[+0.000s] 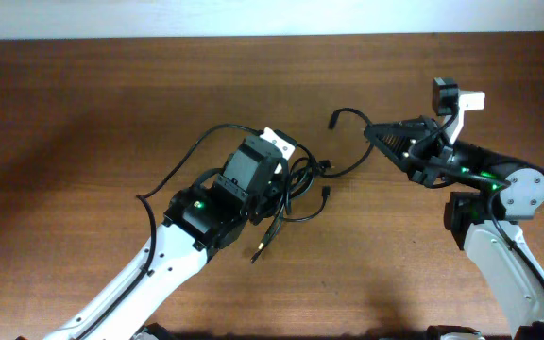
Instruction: Untangle cables
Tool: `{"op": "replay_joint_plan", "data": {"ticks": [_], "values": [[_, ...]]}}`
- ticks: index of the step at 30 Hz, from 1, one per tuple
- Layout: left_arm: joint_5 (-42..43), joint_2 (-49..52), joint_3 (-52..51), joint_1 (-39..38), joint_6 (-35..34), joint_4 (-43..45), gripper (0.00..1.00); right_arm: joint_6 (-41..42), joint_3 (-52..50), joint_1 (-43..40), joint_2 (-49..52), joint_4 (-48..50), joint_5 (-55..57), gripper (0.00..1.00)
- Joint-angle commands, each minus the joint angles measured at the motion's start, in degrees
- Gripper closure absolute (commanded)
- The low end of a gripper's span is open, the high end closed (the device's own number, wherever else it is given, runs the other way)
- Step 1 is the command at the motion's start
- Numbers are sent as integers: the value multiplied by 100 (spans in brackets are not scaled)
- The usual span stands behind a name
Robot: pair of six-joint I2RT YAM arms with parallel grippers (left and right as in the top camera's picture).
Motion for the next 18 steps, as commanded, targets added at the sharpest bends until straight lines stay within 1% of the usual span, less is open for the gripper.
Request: {"op": "replay_joint_plan", "data": {"ticks": [1, 5, 7, 10, 11, 14, 18], "values": [[-28, 24, 22, 48, 68, -52, 100, 127, 66, -70, -74, 59, 236, 96], [-28, 24, 22, 48, 66, -22, 100, 127, 66, -70, -74, -446, 234, 95], [-28, 24, 22, 48, 17, 146, 100, 122, 66, -70, -74, -966, 144, 86], [-26, 24, 22, 48, 4, 748, 100, 103, 66, -68, -74, -1252, -251, 57], [-28, 24, 22, 48, 4, 997, 100, 105, 66, -70, -74, -1248, -380, 50], [-26, 24, 22, 48, 4, 1596, 100, 103, 66, -59, -74, -1239, -660, 46], [-7, 24, 22, 48, 4, 2236, 100, 98, 66, -52, -74, -1185, -981, 46]]}}
